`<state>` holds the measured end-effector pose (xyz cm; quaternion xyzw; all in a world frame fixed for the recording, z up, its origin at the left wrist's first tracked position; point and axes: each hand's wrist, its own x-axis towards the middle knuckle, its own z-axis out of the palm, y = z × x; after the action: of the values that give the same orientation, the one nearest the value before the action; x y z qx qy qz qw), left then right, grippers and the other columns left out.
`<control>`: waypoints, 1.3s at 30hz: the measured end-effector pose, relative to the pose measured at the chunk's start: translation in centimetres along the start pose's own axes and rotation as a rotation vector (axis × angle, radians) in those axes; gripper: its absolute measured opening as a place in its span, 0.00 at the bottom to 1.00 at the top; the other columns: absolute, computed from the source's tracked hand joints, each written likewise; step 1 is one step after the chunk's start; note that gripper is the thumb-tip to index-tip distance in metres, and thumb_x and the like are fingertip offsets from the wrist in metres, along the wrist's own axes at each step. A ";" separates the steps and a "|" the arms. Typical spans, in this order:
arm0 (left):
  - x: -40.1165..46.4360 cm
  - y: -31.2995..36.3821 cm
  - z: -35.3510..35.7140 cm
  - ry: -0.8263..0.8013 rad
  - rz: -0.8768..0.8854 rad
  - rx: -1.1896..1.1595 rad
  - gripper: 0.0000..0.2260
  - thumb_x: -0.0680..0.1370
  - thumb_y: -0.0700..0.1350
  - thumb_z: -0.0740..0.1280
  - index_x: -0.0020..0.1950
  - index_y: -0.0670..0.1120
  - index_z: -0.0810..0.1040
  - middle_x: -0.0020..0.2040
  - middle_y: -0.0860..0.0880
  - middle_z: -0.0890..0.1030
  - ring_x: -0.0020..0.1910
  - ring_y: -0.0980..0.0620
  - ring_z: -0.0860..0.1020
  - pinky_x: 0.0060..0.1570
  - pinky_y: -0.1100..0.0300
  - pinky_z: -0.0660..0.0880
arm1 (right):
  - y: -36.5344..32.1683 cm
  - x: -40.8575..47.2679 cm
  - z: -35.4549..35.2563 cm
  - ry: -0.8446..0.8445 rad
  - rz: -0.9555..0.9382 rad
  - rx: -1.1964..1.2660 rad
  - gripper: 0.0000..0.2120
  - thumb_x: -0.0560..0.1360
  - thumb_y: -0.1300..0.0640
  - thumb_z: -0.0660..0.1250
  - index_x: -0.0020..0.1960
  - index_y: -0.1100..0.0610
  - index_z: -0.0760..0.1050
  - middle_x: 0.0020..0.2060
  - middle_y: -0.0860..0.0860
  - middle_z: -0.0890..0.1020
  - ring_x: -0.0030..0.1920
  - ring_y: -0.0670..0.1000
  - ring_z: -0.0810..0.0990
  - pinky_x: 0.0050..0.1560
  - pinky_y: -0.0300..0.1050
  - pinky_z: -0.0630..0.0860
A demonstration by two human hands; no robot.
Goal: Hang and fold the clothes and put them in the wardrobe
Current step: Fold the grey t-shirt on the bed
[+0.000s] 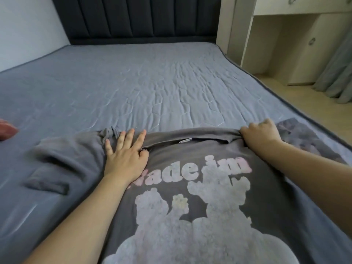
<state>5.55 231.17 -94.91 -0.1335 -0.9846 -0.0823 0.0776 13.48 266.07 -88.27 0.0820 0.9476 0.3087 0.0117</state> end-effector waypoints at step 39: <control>-6.7 -10.8 -6.0 -0.104 -0.277 -0.015 0.28 0.81 0.64 0.47 0.80 0.58 0.50 0.81 0.51 0.48 0.79 0.49 0.46 0.76 0.45 0.41 | -15.3 -0.8 -6.5 -0.131 0.028 0.748 0.31 0.79 0.41 0.44 0.79 0.51 0.47 0.78 0.54 0.47 0.78 0.57 0.43 0.73 0.62 0.36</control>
<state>9.77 218.15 -91.76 -0.0012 -0.9956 -0.0927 0.0136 11.54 250.01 -92.01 0.1131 0.9908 -0.0642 0.0373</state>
